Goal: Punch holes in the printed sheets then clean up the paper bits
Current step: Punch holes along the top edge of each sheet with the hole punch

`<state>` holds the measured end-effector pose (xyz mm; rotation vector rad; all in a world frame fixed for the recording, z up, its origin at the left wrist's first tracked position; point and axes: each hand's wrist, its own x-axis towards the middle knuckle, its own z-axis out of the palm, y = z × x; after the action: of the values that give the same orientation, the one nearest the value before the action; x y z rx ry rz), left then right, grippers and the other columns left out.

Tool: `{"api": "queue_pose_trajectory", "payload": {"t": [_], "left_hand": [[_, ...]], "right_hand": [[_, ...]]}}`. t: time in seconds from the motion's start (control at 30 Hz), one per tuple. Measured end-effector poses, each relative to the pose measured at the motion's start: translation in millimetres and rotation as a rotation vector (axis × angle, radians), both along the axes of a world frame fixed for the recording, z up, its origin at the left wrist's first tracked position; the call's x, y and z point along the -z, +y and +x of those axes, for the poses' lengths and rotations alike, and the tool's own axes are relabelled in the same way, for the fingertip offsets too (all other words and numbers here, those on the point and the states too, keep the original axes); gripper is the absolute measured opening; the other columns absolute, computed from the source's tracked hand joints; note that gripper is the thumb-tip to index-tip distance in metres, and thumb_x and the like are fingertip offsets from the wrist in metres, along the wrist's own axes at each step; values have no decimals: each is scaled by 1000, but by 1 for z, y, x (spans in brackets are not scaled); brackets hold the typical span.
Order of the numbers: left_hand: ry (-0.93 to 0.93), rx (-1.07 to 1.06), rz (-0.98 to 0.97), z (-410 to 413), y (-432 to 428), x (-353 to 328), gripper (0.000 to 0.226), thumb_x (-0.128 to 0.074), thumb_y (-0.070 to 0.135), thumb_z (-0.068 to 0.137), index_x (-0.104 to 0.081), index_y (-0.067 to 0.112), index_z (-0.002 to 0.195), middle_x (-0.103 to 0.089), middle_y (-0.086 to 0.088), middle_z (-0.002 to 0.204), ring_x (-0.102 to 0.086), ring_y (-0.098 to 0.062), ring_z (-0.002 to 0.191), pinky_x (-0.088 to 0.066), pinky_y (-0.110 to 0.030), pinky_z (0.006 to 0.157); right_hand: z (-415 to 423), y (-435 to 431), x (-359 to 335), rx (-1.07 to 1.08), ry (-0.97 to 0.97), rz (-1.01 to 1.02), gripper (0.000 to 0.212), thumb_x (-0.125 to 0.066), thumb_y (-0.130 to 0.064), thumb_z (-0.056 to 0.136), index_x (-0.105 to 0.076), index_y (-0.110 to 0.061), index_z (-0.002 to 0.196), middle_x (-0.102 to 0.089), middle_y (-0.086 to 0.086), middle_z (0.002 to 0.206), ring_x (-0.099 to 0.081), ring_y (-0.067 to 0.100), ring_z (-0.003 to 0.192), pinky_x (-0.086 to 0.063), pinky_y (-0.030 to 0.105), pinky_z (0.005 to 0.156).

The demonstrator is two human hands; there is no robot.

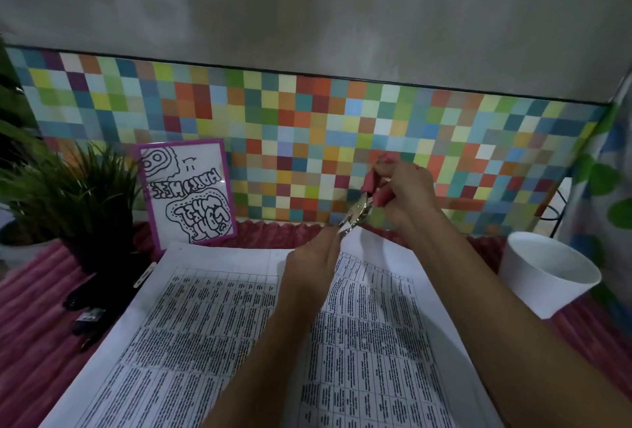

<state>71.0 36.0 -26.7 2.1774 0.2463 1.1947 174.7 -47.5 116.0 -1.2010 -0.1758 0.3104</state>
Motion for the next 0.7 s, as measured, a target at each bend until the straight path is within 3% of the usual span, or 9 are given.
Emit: {"api": "queue_pose_trajectory", "payload": {"t": [0.1,0.17,0.27,0.37,0.47,0.57,0.7], "left_hand": [[9,-1,-86,1,-2,-1,33,-36,44,102,-59,21,98,-53,2,58,-51,-12,47,-41,-34,42],[25,-10,-95,0,-4,-2,28,-41,35,104,-61,16,98,-48,6,55,-43,-6,44,-33,-24,41],[53,-63,-82,-2,-5,-4,29,-41,34,103,-59,15,90,-46,8,54,-44,-5,45,-30,-18,43],[85,-110,-52,-1,-6,-6,28,-41,35,103,-57,16,89,-53,7,56,-52,-7,48,-38,-23,45],[92,-160,-17,-2,-7,-7,28,-44,32,103,-59,11,91,-62,-2,62,-60,-17,53,-44,-29,47],[92,-207,-35,-3,-6,-10,27,-45,28,102,-60,8,92,-63,-6,64,-61,-21,55,-42,-26,49],[-17,-102,-221,-3,-2,-9,26,-45,29,103,-59,17,85,-51,9,55,-45,-4,44,-33,-22,43]], "right_hand": [[-1,-7,0,-89,-53,-17,12,-59,4,90,-66,-4,95,-62,2,49,-52,15,40,-43,22,40],[-1,-10,3,-144,-132,-41,16,-59,3,90,-67,2,103,-62,8,55,-49,16,38,-43,25,41],[-6,-9,2,-134,-264,-134,11,-58,2,90,-69,4,94,-60,17,58,-44,19,39,-41,28,40],[-12,-3,0,-81,-364,-193,14,-60,1,91,-68,2,80,-58,11,49,-41,18,36,-37,26,38],[-15,5,3,-33,-409,-218,11,-62,0,90,-67,10,86,-56,9,45,-42,20,34,-34,27,38],[-12,9,3,46,-419,-223,9,-66,-4,87,-72,-1,94,-60,10,57,-49,16,38,-38,25,41],[-1,-2,-5,97,-381,-250,9,-68,-7,87,-71,-9,95,-65,8,75,-51,15,42,-42,25,41]]}}
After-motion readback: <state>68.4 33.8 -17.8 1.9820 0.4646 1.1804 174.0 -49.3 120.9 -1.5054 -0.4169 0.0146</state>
